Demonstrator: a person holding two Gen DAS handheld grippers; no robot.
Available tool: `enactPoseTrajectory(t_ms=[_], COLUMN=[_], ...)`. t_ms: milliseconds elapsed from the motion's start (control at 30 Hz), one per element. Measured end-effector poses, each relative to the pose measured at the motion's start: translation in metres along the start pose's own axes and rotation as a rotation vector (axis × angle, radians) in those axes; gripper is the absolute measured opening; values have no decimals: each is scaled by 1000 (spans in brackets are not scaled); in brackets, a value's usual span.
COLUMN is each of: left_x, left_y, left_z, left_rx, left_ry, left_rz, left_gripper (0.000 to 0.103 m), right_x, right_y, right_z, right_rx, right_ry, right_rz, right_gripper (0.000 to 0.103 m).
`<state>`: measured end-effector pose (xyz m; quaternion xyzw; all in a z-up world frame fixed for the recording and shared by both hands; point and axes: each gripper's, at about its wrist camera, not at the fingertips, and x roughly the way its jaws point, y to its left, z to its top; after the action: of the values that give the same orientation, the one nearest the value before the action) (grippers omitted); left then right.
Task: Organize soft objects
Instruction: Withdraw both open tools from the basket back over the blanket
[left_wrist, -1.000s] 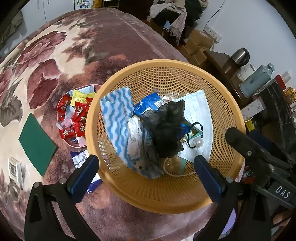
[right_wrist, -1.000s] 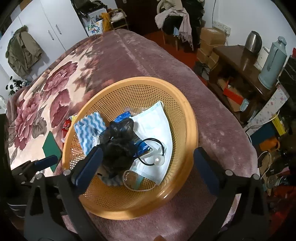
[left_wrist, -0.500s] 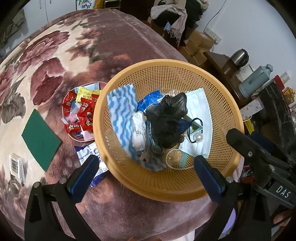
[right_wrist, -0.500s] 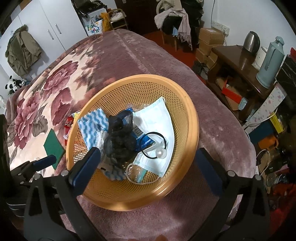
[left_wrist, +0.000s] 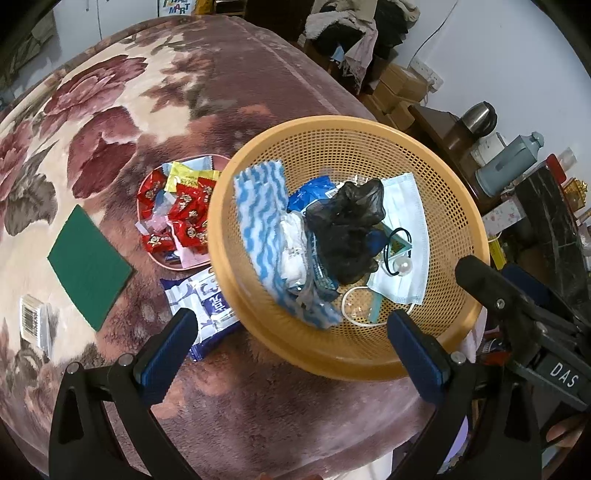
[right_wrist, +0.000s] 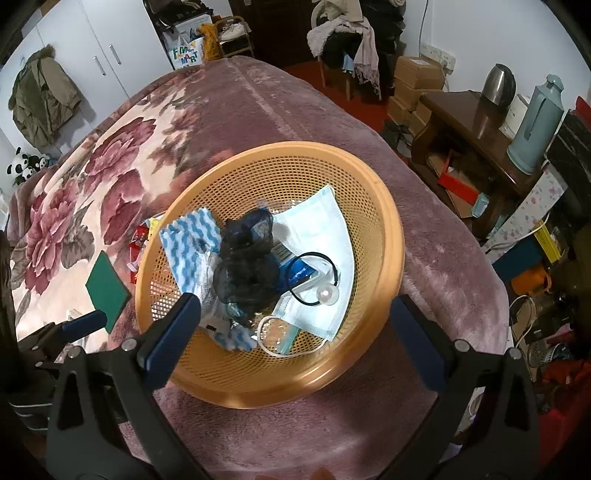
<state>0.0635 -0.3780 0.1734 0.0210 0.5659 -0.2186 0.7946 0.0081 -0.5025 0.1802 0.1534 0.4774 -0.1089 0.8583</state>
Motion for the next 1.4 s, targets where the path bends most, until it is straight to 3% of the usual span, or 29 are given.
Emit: enactPoseTrajectory(t_ms=[1400], left_x=[-42], left_y=[98], left_z=[-43], left_rx=[-114], left_ry=[-24], left_rz=[24], left_gripper=[102], right_x=[-2], right_y=[91], right_z=[-26], right_rx=[-116], right_ry=[-9], right_rz=[21], right_gripper=[103])
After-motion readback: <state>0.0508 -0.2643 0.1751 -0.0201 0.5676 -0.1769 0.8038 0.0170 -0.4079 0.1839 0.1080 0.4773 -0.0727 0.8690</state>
